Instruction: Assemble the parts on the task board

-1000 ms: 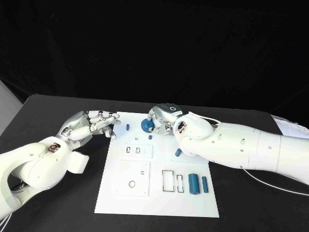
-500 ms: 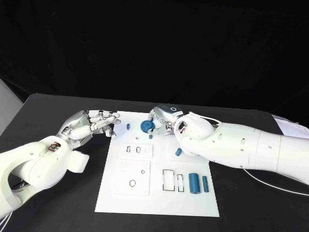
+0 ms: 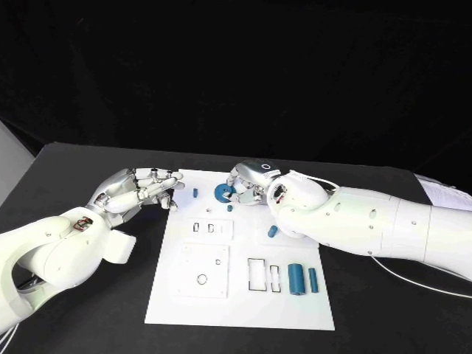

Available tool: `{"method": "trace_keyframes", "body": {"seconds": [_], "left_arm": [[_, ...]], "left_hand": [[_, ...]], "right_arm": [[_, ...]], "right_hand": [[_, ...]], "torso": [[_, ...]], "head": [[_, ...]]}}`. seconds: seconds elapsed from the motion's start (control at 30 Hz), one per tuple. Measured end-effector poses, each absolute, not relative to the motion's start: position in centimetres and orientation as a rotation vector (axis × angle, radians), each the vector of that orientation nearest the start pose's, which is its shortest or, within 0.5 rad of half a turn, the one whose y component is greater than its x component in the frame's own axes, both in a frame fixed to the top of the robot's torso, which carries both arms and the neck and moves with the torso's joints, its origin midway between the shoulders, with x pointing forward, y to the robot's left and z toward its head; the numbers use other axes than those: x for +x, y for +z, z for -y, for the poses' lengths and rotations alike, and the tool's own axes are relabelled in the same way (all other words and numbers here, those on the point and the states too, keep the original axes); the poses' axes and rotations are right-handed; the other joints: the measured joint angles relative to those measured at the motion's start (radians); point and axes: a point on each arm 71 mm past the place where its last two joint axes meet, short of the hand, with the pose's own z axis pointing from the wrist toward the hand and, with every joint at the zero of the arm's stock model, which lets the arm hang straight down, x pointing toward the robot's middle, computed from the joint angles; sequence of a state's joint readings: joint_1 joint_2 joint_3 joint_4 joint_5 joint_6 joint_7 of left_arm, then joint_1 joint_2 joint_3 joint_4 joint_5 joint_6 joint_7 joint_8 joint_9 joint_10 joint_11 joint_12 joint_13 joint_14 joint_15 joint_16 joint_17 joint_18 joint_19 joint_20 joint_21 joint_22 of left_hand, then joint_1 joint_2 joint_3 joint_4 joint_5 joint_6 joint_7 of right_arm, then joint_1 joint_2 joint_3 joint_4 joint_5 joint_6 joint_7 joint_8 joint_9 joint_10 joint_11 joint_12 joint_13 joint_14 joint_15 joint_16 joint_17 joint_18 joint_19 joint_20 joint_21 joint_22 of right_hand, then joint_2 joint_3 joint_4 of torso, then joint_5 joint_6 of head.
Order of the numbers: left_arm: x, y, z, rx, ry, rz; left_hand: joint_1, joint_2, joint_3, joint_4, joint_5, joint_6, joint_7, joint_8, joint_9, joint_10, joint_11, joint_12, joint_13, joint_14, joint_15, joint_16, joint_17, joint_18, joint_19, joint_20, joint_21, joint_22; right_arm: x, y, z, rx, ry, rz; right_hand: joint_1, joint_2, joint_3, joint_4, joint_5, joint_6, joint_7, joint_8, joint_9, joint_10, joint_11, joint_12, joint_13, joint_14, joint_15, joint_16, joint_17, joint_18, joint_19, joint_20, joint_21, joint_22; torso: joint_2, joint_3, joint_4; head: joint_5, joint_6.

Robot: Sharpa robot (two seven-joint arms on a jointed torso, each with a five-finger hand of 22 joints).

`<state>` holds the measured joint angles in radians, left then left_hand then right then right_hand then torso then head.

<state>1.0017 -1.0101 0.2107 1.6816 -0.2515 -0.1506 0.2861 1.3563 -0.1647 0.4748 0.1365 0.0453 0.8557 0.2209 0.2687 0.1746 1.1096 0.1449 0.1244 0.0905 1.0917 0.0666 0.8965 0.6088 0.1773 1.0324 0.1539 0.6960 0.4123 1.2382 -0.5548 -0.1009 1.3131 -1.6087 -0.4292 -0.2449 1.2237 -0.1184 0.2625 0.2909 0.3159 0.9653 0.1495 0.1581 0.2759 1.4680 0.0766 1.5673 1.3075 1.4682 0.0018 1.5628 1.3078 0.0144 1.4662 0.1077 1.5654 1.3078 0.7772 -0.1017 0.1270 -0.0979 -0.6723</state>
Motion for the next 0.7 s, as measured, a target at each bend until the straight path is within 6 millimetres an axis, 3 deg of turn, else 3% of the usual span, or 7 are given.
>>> {"method": "trace_keyframes", "body": {"seconds": [0.27,0.43,0.63,0.7], "left_arm": [[45.3,-16.5,-23.7,-0.94,-1.625,-1.534],[45.4,-16.6,-23.8,-0.943,-1.62,-1.533],[45.6,-16.7,-23.8,-0.946,-1.618,-1.532],[45.6,-16.8,-23.7,-0.946,-1.621,-1.533]], "left_hand": [[0.0,0.0,0.0,0.0,0.0,-0.004,-0.004,0.0,0.0,-0.004,0.004,0.0,0.0,0.0,0.0,0.0,0.0,0.0,0.0,0.0,0.0,0.0],[0.0,0.0,0.0,0.0,0.0,-0.004,-0.004,0.0,0.0,-0.004,0.004,0.0,0.0,0.0,0.0,0.0,0.0,0.0,0.0,0.0,0.0,0.0],[0.0,0.0,0.0,0.0,0.0,-0.004,-0.004,0.0,0.0,-0.004,0.004,0.0,0.0,0.0,0.0,0.0,0.0,0.0,-0.004,0.004,0.0,0.001],[0.0,0.0,0.0,0.0,0.0,-0.004,-0.004,0.0,0.0,-0.003,0.004,0.0,0.0,0.0,0.0,0.0,0.0,0.0,-0.004,0.004,0.0,0.001]], "right_arm": [[51.6,-18.8,12.8,-0.213,0.538,-1.522],[51.1,-17.8,14.4,-0.163,0.561,-1.477],[50.4,-16.4,18.1,-0.086,0.58,-1.446],[50.3,-16.1,19.8,-0.055,0.588,-1.445]], "right_hand": [[-0.008,0.008,0.019,-0.008,0.006,0.0,0.0,0.0,0.0,-0.001,-0.001,0.0,0.0,0.0,0.0,0.0,0.0,0.0,0.0,0.0,0.0,0.0],[-0.002,0.002,0.03,-0.011,0.006,0.0,0.0,0.0,0.001,-0.003,-0.003,0.0,0.0,0.0,0.0,0.0,0.0,0.0,0.0,0.0,0.0,0.0],[0.041,-0.041,0.066,-0.041,-0.03,0.004,0.004,-0.006,0.002,-0.003,-0.003,0.0,0.0,0.0,0.0,0.0,0.0,0.0,0.0,0.0,0.0,0.0],[0.057,-0.057,0.079,-0.054,-0.066,0.004,0.004,-0.012,0.002,-0.003,-0.003,0.0,0.0,0.0,0.0,0.0,0.0,0.0,0.0,0.0,0.0,0.0]], "torso": [[0.0,0.0,0.0005],[-0.001,0.0027,-0.0021],[-0.004,0.0073,-0.0098],[-0.005,0.009,-0.0124]], "head": [[-0.001,0.005],[-0.001,0.012],[-0.009,0.021],[-0.013,0.023]]}}
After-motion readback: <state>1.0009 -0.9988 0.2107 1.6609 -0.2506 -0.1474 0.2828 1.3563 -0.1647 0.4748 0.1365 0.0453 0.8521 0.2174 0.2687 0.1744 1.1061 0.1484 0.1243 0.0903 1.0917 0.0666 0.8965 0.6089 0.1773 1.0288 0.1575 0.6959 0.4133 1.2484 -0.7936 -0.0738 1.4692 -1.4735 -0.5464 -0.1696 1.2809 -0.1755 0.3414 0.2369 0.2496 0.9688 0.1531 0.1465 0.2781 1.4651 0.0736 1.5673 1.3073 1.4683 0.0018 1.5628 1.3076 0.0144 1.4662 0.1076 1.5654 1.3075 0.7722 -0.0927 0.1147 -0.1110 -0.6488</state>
